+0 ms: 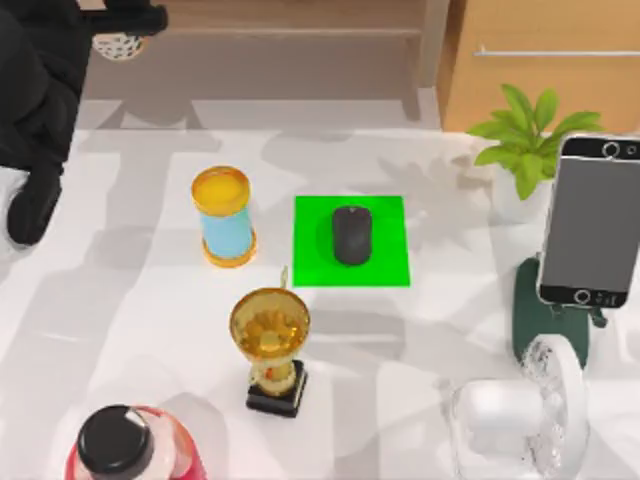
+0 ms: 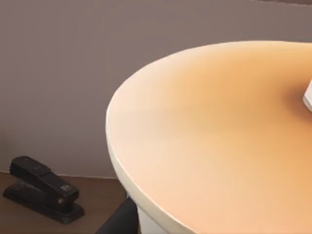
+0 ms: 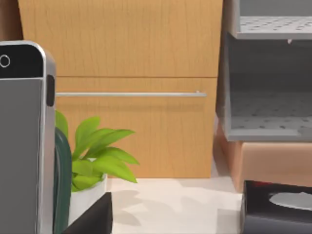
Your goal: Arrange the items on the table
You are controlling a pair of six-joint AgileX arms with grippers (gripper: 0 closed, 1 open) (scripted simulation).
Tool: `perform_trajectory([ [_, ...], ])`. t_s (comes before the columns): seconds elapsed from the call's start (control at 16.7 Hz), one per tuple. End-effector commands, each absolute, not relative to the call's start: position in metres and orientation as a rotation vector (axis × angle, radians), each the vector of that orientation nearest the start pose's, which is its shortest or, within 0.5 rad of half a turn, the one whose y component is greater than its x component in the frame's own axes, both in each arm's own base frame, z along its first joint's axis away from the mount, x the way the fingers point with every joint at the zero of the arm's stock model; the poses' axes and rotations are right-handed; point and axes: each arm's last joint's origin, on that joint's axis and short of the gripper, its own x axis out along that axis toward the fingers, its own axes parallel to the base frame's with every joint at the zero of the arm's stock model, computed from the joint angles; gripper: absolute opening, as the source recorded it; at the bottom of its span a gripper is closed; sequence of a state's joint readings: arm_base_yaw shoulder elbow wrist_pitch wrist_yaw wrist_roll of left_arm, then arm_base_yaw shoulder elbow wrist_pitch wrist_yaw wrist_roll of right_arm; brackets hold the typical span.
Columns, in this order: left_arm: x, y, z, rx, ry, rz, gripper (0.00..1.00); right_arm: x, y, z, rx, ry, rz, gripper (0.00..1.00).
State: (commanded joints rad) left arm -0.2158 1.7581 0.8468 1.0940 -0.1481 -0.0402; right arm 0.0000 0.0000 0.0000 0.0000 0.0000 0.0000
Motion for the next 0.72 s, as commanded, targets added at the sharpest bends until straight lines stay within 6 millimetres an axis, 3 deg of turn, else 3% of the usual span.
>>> perform_trajectory([
  [0.3,0.393,-0.081,0.244,-0.081,-0.113,-0.038,0.00,0.106,-0.001,0.160,0.000,0.000,0.000,1.00],
  [0.72,0.438,-0.090,0.259,-0.036,0.038,-0.018,0.00,0.106,-0.001,0.160,0.000,0.000,0.000,1.00],
])
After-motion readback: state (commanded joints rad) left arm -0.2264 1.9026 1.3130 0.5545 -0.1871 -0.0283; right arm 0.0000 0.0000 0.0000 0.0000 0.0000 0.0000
